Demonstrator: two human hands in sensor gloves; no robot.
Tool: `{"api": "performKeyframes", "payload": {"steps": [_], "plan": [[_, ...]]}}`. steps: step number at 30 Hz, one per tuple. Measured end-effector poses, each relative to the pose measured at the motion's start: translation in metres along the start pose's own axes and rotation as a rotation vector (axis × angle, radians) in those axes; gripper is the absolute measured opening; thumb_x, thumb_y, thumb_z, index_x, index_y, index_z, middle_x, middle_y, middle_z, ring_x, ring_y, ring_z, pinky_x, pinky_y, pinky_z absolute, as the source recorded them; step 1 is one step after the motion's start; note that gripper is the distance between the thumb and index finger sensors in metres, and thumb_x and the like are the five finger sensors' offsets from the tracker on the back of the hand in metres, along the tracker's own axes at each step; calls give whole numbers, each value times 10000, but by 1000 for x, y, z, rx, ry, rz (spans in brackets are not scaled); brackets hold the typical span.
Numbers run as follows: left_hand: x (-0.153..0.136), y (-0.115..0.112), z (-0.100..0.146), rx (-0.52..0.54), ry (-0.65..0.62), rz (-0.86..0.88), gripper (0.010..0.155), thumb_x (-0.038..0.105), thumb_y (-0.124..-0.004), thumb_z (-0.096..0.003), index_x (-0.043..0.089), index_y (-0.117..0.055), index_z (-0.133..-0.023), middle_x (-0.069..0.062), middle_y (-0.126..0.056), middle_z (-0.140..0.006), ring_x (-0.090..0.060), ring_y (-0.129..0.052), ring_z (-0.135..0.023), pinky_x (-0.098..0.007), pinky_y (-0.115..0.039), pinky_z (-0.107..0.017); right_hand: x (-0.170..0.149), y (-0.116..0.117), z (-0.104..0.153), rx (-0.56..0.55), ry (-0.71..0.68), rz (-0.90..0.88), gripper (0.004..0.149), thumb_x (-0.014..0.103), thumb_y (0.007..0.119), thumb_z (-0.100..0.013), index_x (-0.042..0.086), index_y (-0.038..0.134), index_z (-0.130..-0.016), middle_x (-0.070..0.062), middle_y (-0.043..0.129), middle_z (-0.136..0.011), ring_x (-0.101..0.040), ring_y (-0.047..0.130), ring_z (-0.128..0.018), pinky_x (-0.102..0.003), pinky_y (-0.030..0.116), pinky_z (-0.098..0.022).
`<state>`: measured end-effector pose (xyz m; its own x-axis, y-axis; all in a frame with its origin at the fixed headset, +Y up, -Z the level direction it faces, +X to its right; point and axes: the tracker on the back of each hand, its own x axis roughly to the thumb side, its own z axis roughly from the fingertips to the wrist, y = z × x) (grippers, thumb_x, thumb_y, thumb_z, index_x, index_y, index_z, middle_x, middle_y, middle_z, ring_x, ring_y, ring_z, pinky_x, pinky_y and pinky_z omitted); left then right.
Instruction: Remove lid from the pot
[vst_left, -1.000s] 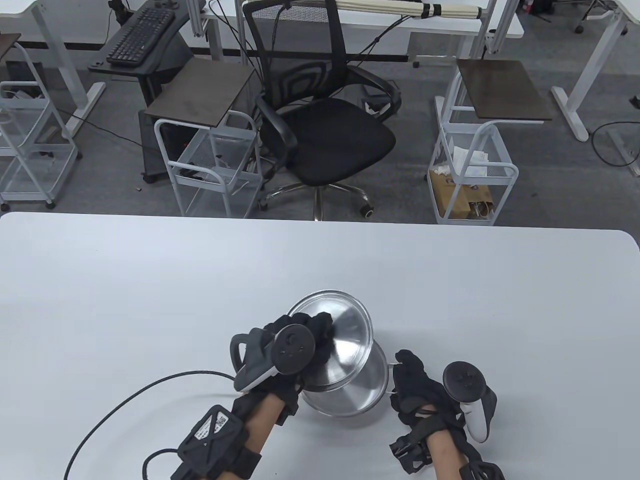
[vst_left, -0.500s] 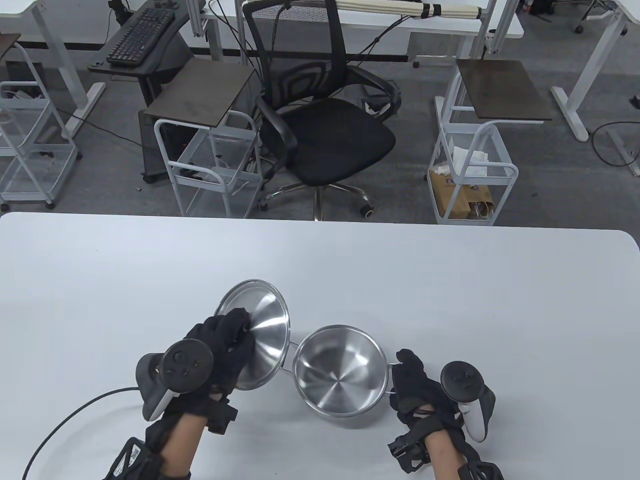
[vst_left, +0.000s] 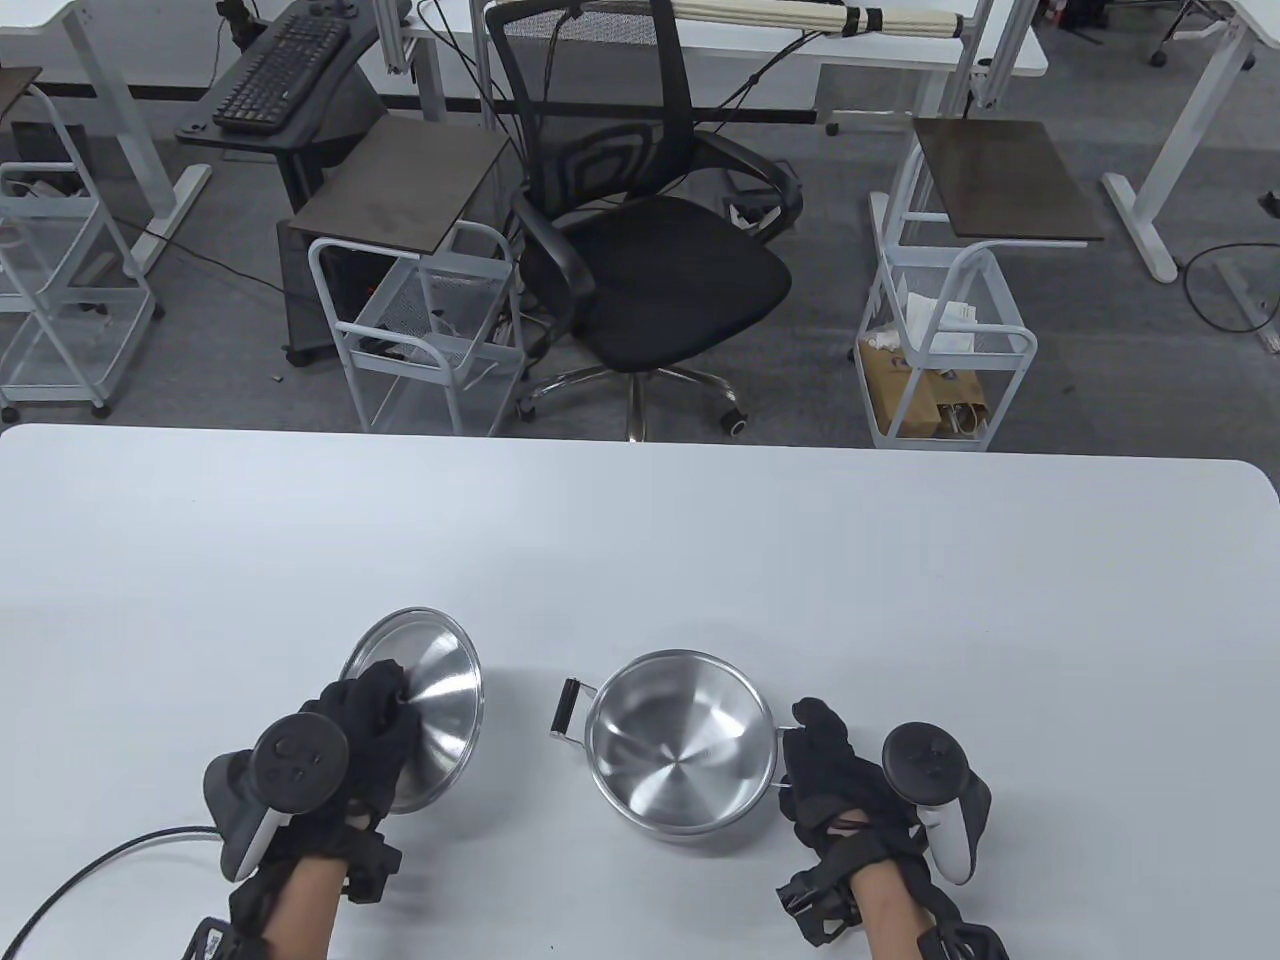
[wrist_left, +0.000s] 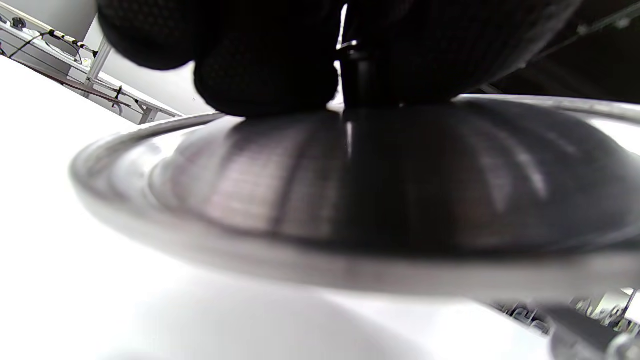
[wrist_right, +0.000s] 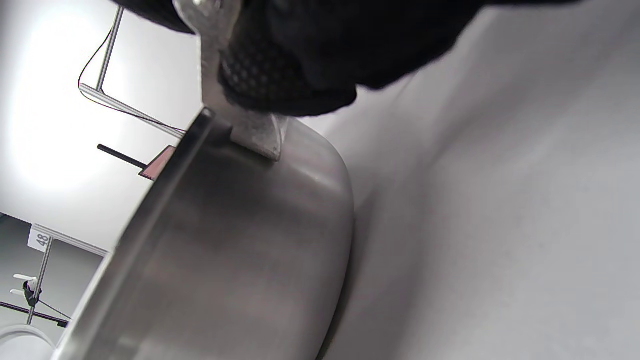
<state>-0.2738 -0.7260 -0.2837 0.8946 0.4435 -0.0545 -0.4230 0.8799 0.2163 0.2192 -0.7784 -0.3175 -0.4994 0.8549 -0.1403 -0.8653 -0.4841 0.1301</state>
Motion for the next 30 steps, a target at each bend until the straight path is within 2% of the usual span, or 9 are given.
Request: {"api": "performKeyframes", "payload": {"steps": [10, 30], "plan": [[-9, -24, -4, -107, 55, -131, 526, 96, -1053, -265, 248, -956, -759, 105, -1139, -433, 158, -1063, -351, -350, -844, -471, -1, 1, 1, 6, 2, -18, 584, 400, 615, -574, 85, 420, -1025, 182, 915, -553, -250, 869, -151, -401, 768, -158], [12, -53, -9, -206, 17, -342, 526, 129, -1050, -269, 258, -949, -768, 105, -1140, -433, 144, -1066, -354, -349, -845, -467, -1, 1, 2, 23, 4, -31, 583, 398, 615, -575, 81, 423, -1025, 181, 908, -569, -254, 869, -154, -404, 768, -160]]}}
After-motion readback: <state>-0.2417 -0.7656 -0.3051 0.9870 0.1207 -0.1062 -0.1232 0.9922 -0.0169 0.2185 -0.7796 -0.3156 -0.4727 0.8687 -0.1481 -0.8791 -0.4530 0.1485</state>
